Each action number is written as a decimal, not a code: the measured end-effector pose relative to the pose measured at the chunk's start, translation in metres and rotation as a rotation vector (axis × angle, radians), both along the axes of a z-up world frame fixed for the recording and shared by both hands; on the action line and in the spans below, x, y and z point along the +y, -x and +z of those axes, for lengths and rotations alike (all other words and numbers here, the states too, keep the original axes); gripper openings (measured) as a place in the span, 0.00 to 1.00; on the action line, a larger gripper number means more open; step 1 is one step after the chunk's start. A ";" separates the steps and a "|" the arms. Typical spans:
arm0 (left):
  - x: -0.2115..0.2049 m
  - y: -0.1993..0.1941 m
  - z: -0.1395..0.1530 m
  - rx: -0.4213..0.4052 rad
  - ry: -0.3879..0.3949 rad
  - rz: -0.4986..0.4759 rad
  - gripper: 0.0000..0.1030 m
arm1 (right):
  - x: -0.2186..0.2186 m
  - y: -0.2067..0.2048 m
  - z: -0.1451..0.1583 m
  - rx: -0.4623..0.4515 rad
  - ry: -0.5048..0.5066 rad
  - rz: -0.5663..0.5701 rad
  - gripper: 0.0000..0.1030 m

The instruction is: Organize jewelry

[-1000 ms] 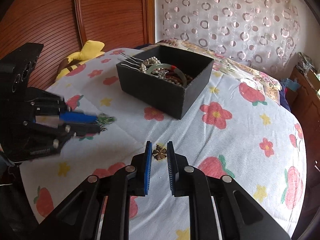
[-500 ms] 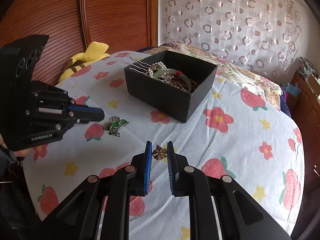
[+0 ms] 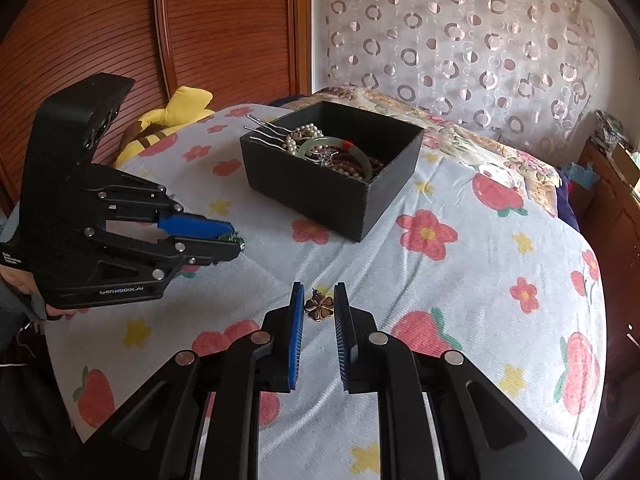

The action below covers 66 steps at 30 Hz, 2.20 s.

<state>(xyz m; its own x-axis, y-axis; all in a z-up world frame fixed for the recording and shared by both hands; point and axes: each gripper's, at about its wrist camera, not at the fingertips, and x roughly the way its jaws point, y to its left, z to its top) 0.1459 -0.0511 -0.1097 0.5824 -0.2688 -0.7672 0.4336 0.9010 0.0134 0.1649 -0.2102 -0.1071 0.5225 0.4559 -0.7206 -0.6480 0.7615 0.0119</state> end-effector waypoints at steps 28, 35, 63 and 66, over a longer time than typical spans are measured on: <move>0.027 -0.059 0.092 -0.136 0.170 0.122 0.08 | 0.024 -0.066 0.050 -0.034 -0.102 -0.054 0.16; 0.035 -0.077 0.087 -0.138 0.167 0.168 0.08 | 0.030 -0.091 0.049 -0.016 -0.132 -0.075 0.21; 0.052 0.066 0.086 -0.340 0.127 0.332 0.92 | -0.032 0.059 0.068 -0.268 -0.276 -0.337 0.94; 0.057 0.079 0.086 -0.337 0.139 0.355 0.93 | -0.039 0.073 0.069 -0.296 -0.283 -0.370 0.98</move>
